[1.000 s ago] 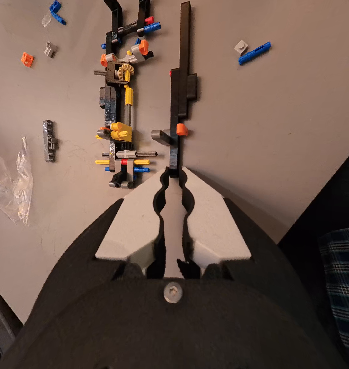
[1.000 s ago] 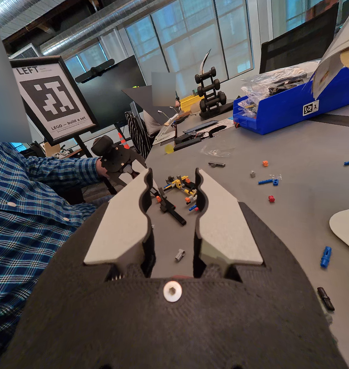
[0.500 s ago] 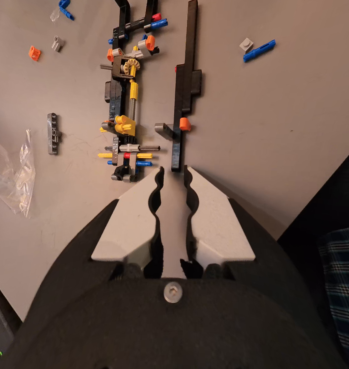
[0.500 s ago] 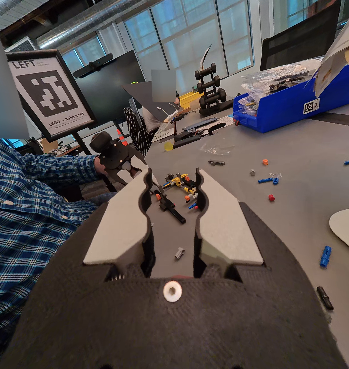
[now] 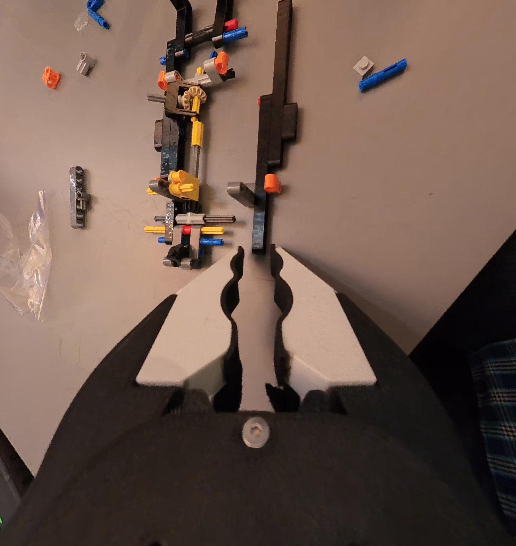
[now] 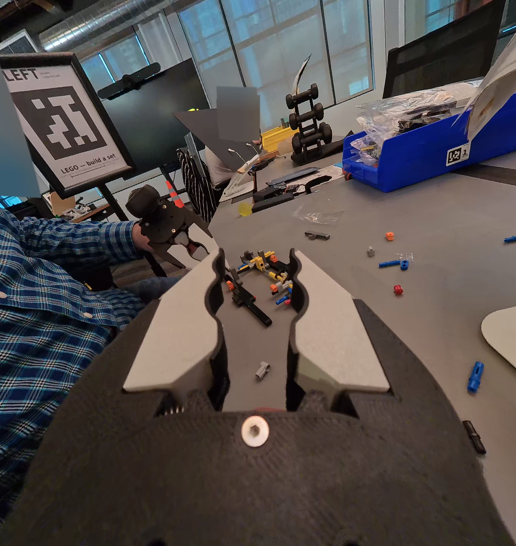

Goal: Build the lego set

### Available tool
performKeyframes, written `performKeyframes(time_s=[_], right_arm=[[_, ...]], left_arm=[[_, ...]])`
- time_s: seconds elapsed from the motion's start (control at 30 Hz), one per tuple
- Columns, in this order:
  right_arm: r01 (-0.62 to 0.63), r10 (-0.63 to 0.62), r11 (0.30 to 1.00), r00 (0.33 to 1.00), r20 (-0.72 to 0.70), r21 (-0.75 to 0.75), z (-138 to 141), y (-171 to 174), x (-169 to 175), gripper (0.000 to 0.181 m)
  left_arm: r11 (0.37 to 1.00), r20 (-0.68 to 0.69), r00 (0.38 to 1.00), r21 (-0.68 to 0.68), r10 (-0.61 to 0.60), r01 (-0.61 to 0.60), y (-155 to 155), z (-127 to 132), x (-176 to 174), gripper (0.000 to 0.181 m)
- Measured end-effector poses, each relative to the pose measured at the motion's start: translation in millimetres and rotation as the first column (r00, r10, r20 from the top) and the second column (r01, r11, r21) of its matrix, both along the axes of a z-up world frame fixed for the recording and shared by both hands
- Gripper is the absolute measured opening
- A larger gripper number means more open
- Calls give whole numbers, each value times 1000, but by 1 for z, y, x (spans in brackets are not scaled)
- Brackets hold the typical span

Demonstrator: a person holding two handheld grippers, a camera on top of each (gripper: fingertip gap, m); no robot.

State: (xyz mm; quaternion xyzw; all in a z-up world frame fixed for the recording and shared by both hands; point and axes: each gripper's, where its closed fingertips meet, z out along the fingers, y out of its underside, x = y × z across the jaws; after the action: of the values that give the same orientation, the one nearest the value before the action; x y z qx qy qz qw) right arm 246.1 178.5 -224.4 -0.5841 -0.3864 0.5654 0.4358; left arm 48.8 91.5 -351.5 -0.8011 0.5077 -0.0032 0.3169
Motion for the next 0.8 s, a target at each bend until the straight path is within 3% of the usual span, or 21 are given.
performKeyframes(time_s=[0.8], right_arm=[[-13,12,1000,996,90,20,-15,-3,-7,38]], left_arm=[[1000,43,999,-8,17,-16,-4,-2,0,10]])
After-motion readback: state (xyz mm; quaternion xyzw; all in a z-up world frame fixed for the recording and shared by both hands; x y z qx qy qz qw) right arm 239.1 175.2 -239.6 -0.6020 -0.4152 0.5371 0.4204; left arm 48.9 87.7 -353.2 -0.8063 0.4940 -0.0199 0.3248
